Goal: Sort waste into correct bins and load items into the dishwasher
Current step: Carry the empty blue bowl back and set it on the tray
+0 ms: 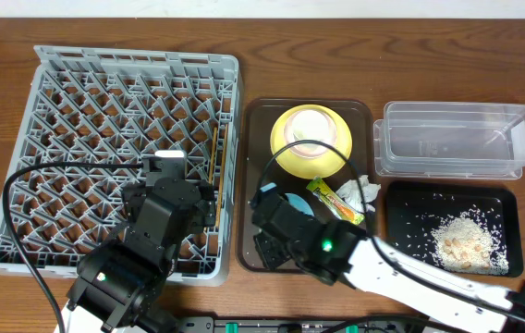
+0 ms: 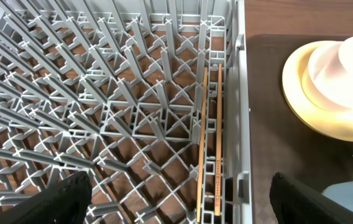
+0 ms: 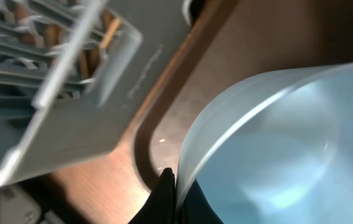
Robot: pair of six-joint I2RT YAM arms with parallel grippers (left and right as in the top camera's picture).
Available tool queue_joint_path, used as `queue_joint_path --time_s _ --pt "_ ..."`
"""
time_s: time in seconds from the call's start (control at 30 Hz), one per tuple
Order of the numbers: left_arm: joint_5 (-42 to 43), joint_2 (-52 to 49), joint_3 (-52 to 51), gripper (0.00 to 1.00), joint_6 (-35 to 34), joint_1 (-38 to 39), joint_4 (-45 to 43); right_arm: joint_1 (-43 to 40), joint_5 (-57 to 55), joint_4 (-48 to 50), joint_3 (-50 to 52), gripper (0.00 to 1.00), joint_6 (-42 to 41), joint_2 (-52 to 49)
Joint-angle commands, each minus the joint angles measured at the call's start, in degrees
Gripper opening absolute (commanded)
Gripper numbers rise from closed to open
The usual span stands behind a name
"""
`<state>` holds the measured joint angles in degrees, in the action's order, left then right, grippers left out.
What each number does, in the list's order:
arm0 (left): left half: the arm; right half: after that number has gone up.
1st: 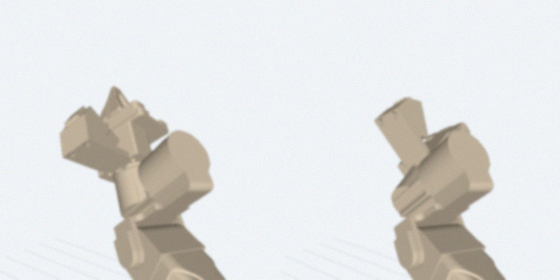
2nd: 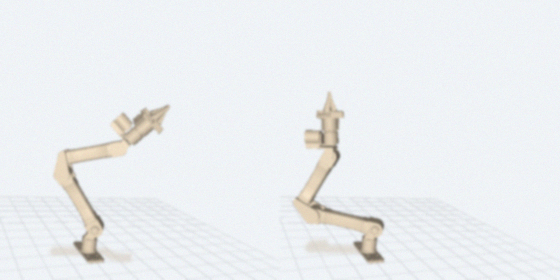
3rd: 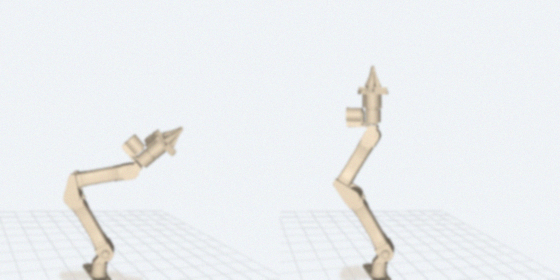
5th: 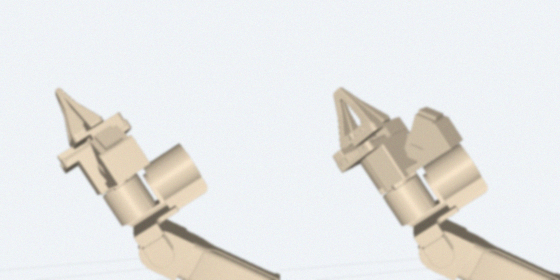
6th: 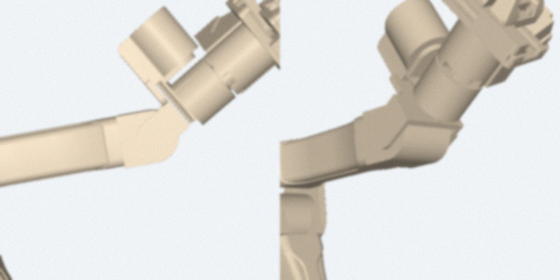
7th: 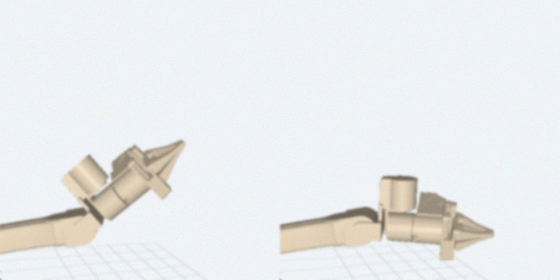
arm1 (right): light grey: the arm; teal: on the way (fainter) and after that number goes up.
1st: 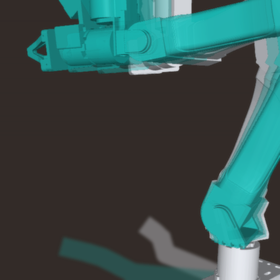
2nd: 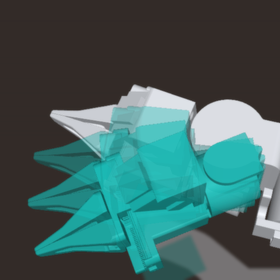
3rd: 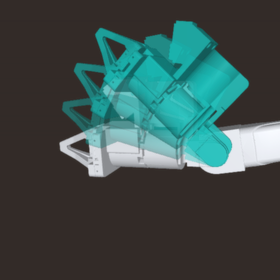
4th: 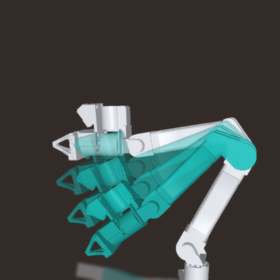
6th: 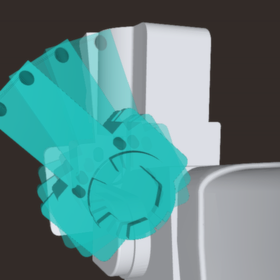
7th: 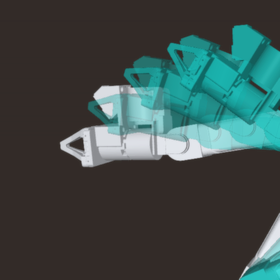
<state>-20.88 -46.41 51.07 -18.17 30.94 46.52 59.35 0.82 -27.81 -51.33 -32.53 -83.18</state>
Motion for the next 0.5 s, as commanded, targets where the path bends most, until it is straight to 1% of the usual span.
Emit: queue_joint_path --time_s 0.0,0.07,0.1,0.13,0.17,0.23,0.27,0.33,0.47 --pt "0.1 0.1 0.3 0.92 -0.1 0.0 0.2 0.5 -4.5 0.2 -0.5 0.01 -0.6 -2.0" --pt "0.1 0.1 0.3 0.92 -0.1 0.0 0.2 0.5 -4.4 0.2 -0.5 0.03 -0.6 -2.6" --pt "0.1 0.1 0.3 0.92 -0.1 0.0 0.2 0.5 -4.4 0.1 -0.5 0.06 -0.6 -2.7" --pt "0.1 0.1 0.3 0.92 -0.1 0.0 0.2 0.5 -4.4 0.0 -0.5 0.14 -0.6 -2.7" --pt "0.1 0.1 0.3 0.93 -0.1 0.0 0.2 0.5 -4.4 -0.1 -0.5 0.24 -0.6 -2.7" --pt "0.1 0.1 0.3 0.92 -0.1 0.0 0.2 0.5 -4.3 -0.3 -0.5 0.61 0.7 -2.5" --pt "0.1 0.1 0.3 0.93 -0.1 0.0 0.2 0.4 -4.0 -0.7 -0.5 0.68 1.9 -2.2" --pt "0.1 0.1 0.3 0.92 -0.1 0.0 0.2 -0.1 -4.0 -2.8 -0.9 0.74 3.9 -1.3" --pt "0.1 0.1 0.3 0.92 -0.1 0.0 0.2 -4.0 -9.0 -12.5 -3.9 0.73 5.6 1.2"
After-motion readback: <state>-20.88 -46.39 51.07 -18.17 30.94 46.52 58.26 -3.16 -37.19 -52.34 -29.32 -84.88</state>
